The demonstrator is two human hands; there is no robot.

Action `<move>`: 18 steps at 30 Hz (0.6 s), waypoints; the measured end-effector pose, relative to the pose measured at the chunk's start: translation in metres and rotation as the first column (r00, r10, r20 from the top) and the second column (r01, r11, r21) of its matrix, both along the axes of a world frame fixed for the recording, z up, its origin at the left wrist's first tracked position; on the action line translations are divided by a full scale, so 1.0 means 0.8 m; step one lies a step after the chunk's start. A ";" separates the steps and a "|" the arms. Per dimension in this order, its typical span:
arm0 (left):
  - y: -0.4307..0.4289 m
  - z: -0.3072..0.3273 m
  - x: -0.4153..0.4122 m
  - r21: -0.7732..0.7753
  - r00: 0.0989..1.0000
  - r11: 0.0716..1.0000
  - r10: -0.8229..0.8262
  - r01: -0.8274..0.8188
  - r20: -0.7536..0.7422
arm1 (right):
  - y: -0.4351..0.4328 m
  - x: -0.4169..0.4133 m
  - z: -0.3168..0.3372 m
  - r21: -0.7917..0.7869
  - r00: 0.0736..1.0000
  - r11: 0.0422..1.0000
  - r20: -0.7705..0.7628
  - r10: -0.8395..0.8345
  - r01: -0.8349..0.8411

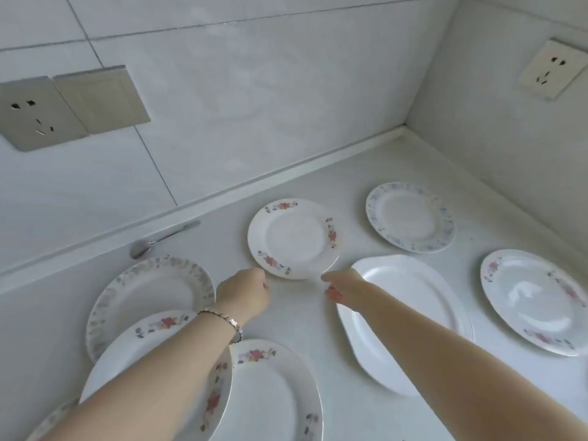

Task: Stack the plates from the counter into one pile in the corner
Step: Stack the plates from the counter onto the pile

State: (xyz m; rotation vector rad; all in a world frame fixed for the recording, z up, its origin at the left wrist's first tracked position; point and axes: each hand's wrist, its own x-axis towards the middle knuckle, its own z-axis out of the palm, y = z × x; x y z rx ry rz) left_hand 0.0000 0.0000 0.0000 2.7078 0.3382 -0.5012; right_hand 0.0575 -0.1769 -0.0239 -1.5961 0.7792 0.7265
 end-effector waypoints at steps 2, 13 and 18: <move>0.011 -0.016 0.009 -0.034 1.000 0.999 0.012 -0.013 -0.011 | 0.014 0.016 -0.014 0.084 0.993 0.991 -0.059 -0.098 0.103; 0.044 -0.062 0.007 -0.146 0.982 0.985 0.064 -0.091 -0.175 | 0.029 0.053 -0.059 0.200 0.908 0.889 -0.016 -0.418 0.412; 0.037 -0.053 -0.001 -0.126 0.982 0.985 0.097 -0.118 -0.161 | -0.019 0.046 -0.031 0.224 0.911 0.908 0.137 -0.390 0.355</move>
